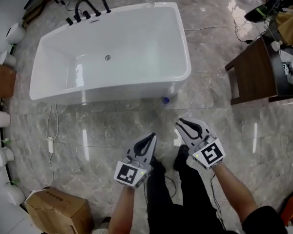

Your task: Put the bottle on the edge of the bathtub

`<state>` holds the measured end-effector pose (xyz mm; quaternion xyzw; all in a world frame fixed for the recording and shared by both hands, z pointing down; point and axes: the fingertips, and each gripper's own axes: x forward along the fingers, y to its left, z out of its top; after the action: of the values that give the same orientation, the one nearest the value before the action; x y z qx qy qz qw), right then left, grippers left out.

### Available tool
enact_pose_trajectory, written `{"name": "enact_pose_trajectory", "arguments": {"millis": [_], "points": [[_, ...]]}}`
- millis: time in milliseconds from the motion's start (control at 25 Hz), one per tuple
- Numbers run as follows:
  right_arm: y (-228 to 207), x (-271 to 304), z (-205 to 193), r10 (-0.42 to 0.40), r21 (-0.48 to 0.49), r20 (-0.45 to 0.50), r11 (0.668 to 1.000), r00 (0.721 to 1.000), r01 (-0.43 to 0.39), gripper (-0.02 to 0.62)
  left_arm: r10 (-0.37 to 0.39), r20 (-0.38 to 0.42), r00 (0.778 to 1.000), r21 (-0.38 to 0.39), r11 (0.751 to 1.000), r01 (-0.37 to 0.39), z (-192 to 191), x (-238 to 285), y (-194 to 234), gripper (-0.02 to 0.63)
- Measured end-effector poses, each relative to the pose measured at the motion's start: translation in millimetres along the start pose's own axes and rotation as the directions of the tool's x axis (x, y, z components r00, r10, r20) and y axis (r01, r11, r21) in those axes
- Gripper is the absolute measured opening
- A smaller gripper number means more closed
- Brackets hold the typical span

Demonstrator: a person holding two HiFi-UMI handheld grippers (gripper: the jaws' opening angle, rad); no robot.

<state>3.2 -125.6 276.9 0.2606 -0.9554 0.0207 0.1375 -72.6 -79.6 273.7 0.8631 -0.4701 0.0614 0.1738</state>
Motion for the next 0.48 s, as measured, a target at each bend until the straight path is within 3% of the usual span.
{"name": "enact_pose_trajectory", "arguments": {"millis": [240,480], "points": [[-2,-49,47,-0.061,0.118,-0.017,0.991,0.998,0.063,0.043,0.005,0.042,0.999,0.009,1.000,-0.005,52,-24,-35,0.011],[2,-83,75,-0.045,0.084,-0.014,0.995,0.999,0.046,0.029,0.034,0.077,0.996,0.036,0.999,-0.037,97,-42,-59,0.011]]}}
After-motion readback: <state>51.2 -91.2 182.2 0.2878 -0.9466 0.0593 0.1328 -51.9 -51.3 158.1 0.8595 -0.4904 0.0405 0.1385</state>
